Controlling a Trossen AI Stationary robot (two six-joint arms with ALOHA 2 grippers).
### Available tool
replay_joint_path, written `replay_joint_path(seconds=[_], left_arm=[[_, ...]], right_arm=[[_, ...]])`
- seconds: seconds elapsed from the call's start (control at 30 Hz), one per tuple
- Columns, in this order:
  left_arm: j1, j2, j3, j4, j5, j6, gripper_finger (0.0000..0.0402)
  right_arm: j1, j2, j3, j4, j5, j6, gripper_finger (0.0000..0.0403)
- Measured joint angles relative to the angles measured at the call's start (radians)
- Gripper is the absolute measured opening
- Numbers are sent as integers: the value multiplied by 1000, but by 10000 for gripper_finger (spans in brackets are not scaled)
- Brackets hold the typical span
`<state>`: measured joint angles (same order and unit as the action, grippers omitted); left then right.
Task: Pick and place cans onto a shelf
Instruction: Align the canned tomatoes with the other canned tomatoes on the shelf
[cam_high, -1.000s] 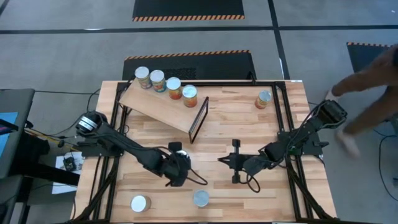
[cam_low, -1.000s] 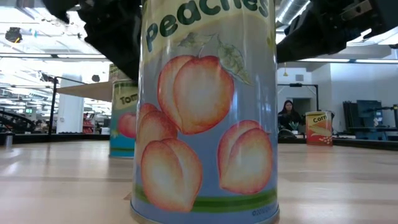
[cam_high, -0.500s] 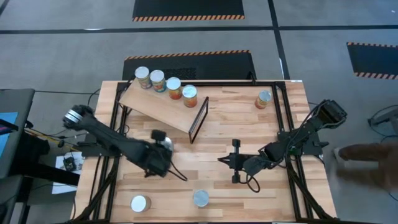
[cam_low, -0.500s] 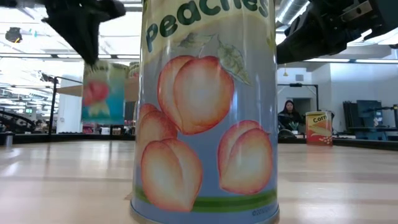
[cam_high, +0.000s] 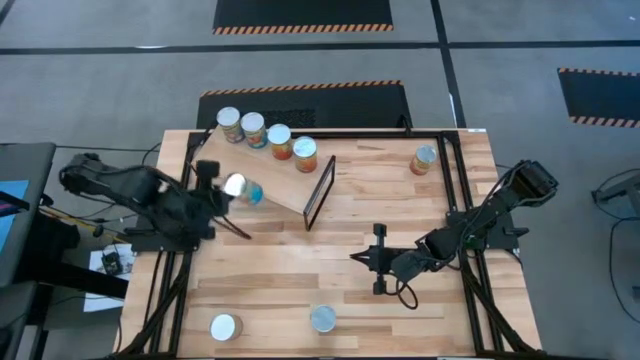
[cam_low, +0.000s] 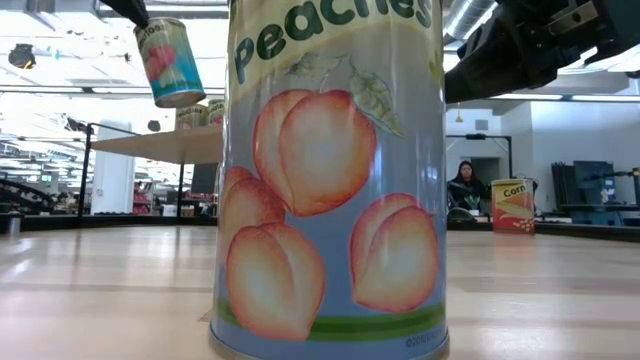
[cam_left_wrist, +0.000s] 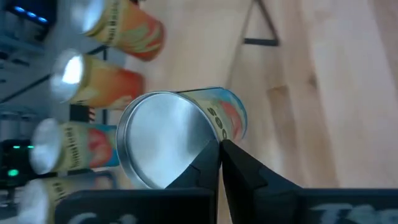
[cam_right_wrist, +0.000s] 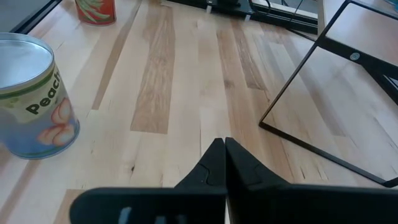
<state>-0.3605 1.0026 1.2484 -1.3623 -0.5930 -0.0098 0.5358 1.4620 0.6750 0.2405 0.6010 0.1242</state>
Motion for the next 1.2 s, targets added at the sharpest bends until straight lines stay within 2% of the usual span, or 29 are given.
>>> replay_joint_path(seconds=[0.23, 0.47, 0.63, 0.8, 0.93, 1.2], left_arm=[[217, -36, 0, 6, 29, 258, 0], [483, -16, 0, 41, 196, 488, 0], [617, 17, 1, 67, 286, 648, 0], [694, 49, 1, 97, 328, 736, 0], [728, 65, 1, 125, 325, 750, 0], [738, 78, 1, 131, 317, 750, 10]], right_arm=[[-16, 0, 0, 1, -2, 0, 8], [-15, 0, 0, 0, -3, 0, 8], [-16, 0, 0, 0, -3, 0, 8], [-16, 0, 0, 0, -3, 0, 8], [-16, 0, 0, 0, -3, 0, 8], [-16, 0, 0, 0, -3, 0, 8]])
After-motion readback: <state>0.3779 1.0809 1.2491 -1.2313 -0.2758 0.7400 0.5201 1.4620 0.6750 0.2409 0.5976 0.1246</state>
